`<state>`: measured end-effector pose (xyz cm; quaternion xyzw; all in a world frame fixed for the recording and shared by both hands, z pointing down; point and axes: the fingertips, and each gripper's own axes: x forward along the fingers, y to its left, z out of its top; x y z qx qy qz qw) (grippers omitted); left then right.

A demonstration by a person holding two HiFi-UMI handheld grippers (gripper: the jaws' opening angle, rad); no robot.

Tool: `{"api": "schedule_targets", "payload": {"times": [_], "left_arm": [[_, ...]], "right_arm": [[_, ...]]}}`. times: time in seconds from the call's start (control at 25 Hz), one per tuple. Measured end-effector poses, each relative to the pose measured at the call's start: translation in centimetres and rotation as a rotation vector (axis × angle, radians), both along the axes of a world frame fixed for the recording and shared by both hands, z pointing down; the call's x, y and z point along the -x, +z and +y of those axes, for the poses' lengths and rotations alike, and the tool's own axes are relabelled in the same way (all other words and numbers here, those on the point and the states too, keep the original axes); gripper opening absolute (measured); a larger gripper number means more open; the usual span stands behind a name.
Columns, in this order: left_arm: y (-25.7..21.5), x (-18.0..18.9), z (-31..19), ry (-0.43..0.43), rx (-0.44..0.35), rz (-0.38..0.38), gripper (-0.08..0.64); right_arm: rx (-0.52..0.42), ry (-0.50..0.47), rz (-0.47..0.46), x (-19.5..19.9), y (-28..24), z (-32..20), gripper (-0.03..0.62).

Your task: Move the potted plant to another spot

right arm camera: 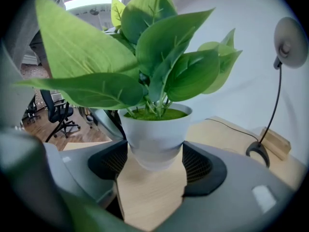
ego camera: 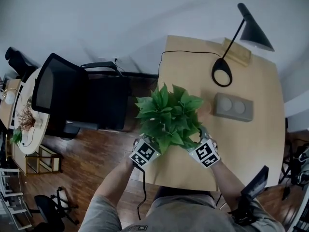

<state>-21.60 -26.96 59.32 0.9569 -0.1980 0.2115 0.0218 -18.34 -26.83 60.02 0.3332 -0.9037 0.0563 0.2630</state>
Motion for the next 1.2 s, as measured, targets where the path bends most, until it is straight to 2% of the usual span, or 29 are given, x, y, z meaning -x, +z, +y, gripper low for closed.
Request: {"api": "schedule_targets", "payload": {"times": [0.32, 0.68, 1.2], "left_arm": [[4.1, 0.3, -1.7, 0.000, 0.025, -0.049, 0.284], [6.8, 0.2, -2.3, 0.011, 0.034, -0.072, 0.284], [7.6, 0.4, -2.5, 0.014, 0.023, -0.073, 0.284]], "right_arm": [[0.044, 0.017, -0.004, -0.1, 4.0, -1.5, 0.362], [0.083, 0.035, 0.000, -0.1, 6.8, -2.1, 0.362], [0.095, 0.038, 0.003, 0.2, 7.8, -2.3, 0.362]]}}
